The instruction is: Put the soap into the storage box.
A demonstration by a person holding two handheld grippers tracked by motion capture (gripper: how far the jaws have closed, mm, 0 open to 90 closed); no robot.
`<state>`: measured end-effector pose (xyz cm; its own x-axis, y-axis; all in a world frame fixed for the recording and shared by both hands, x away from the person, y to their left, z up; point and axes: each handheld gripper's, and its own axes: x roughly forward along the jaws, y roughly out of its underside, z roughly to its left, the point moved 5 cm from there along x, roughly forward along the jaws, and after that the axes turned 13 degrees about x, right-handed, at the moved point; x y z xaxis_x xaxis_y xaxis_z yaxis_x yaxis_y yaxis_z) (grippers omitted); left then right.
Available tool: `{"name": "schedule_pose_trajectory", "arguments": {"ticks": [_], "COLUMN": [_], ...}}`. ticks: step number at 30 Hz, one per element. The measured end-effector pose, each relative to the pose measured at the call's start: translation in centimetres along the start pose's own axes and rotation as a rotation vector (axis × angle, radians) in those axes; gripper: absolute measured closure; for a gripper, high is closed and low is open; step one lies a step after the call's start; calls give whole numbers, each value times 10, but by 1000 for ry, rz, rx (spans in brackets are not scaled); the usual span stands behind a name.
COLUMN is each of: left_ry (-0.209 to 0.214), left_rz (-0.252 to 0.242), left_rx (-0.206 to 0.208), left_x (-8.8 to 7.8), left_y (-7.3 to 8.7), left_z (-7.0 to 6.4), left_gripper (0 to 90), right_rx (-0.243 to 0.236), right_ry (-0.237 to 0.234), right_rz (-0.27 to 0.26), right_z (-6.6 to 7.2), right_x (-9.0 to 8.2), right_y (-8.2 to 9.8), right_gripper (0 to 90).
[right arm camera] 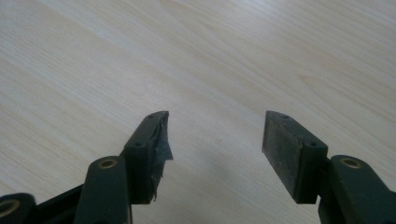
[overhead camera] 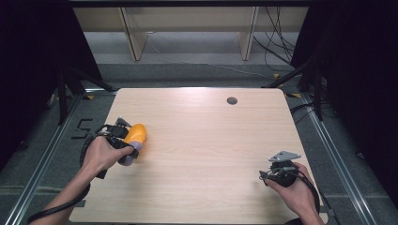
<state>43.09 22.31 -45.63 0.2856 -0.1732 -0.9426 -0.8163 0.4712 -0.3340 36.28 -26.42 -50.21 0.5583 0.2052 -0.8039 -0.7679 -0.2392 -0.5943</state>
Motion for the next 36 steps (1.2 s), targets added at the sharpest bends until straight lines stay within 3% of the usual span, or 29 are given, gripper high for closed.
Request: {"name": "schedule_pose_trajectory", "arguments": {"ticks": [36], "left_ry": [-37], "left_rz": [-16], "left_rx": [-21], "left_x": [-7], "left_y": [-16], "left_z": [16], "left_gripper": [485], "right_rx": [2], "right_ry": [-2], "right_rz": [1], "right_z": [0], "right_x": [0], "right_y": [0], "right_gripper": [414]}}
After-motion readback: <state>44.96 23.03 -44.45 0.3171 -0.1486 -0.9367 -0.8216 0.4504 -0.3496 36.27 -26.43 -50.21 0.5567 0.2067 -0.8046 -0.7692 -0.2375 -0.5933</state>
